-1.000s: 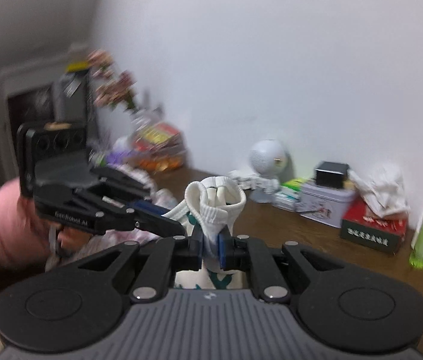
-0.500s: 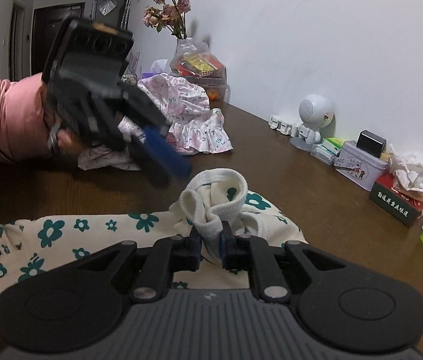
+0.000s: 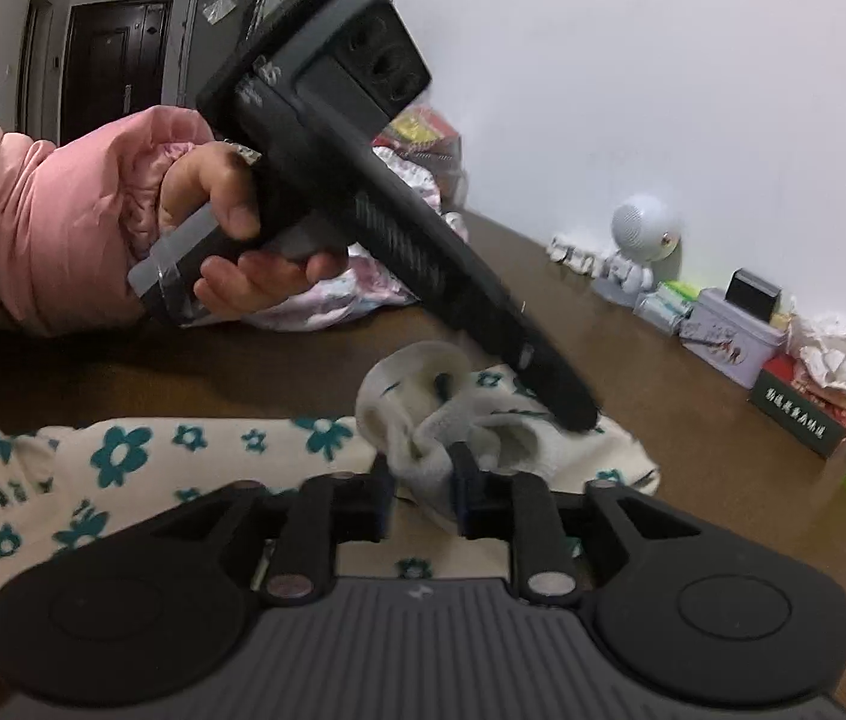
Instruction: Fold clothes
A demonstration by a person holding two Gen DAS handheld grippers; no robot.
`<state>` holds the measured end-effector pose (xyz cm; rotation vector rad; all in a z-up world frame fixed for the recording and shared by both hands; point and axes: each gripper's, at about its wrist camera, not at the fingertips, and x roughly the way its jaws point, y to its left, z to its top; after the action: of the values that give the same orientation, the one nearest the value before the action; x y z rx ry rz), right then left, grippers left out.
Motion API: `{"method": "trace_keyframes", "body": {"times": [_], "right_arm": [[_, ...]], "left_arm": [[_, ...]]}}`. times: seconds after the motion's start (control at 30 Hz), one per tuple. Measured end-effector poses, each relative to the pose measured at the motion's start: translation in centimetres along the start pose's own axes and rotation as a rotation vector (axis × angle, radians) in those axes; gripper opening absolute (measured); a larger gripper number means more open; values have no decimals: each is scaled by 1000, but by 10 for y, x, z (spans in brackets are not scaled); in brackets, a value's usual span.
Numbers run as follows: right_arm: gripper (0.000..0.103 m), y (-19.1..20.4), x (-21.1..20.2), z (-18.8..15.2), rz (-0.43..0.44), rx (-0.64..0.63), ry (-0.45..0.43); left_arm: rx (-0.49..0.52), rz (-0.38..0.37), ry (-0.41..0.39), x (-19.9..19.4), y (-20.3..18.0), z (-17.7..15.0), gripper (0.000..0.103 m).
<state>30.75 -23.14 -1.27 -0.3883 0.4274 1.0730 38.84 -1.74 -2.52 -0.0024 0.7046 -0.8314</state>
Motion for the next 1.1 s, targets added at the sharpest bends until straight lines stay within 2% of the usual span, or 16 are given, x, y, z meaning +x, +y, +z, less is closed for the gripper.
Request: {"method": "trace_keyframes", "body": {"times": [0.1,0.17,0.27,0.33,0.43,0.47,0.5,0.63,0.73,0.83,0.9,0.97,1.03,1.1], "right_arm": [[42,-3,-18,2,61,81,-30],[43,-11,-37,2,83,161,-96],[46,-29,-49,4,24,286,-169],[46,-41,-43,6,-58,367,-153],[36,-50,-15,3,-91,422,-62],[27,-51,-7,2,-92,430,-37],[24,-51,1,2,-90,434,-16],[24,-47,18,-1,-116,424,48],[26,-38,26,-5,-152,392,90],[29,-30,26,-2,-181,353,98],[29,-29,13,3,-191,359,58],[29,-31,-3,8,-206,387,-11],[26,-34,-8,14,-231,422,-67],[21,-36,-2,20,-231,448,-73]], "left_arm": [[-13,-7,4,-4,3,-9,10],[-4,-2,12,-6,2,-13,10],[30,20,23,-14,-4,-21,10],[46,36,30,-19,-8,-27,10],[54,58,39,-23,-10,-34,10],[52,57,39,-24,-9,-36,10],[48,57,40,-25,-9,-37,10],[37,56,42,-26,-6,-41,10],[66,74,40,-25,-11,-43,10],[79,92,24,-30,-17,-43,11],[80,77,-30,-42,-21,-43,18],[96,68,-62,-51,-28,-42,18],[123,75,-49,-50,-36,-42,17],[145,86,-6,-43,-41,-46,16]]}}
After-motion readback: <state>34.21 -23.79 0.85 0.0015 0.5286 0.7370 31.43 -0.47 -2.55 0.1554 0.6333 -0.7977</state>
